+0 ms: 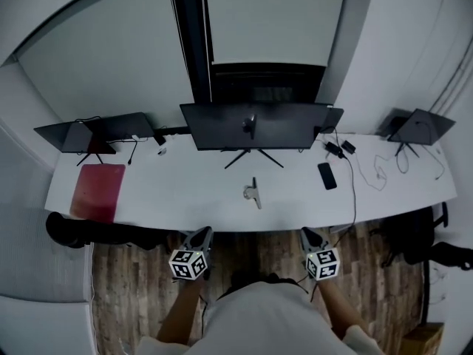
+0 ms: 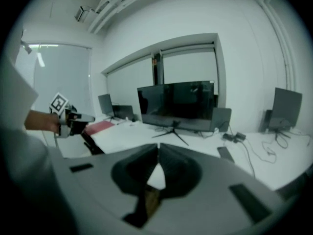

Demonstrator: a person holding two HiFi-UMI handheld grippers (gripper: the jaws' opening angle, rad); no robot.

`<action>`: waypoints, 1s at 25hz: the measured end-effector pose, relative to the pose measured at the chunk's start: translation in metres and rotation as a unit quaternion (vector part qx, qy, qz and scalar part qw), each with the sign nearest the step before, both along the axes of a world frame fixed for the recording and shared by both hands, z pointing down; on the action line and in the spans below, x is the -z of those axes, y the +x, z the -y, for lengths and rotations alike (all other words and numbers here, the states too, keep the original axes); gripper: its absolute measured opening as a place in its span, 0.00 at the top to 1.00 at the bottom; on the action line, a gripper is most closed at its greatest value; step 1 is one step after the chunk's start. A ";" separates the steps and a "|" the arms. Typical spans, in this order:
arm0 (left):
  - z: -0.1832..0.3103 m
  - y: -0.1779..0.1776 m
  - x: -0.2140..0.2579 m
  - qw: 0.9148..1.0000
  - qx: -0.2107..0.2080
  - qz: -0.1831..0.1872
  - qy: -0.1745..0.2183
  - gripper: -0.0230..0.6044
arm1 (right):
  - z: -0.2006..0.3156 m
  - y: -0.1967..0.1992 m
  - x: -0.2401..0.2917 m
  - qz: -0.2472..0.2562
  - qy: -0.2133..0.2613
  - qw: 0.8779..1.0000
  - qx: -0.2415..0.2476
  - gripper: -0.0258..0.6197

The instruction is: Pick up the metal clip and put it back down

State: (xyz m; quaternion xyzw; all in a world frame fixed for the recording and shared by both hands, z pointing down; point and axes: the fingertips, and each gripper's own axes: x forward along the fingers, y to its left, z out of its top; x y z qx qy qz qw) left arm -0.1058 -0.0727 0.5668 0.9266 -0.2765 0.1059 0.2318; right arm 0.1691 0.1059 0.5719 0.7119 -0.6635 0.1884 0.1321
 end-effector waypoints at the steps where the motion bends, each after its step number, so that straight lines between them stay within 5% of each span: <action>1: -0.001 0.000 0.005 1.000 0.005 -0.002 0.004 0.91 | -0.002 0.003 0.003 0.001 0.002 1.000 0.003 0.91; 8: -0.016 0.006 0.033 0.999 0.007 0.004 0.038 0.91 | -0.005 0.025 0.022 -0.004 0.023 1.000 0.015 0.91; 25: -0.026 0.013 0.037 0.999 0.017 -0.005 0.034 0.91 | -0.003 0.036 0.037 -0.013 0.031 0.999 0.030 0.91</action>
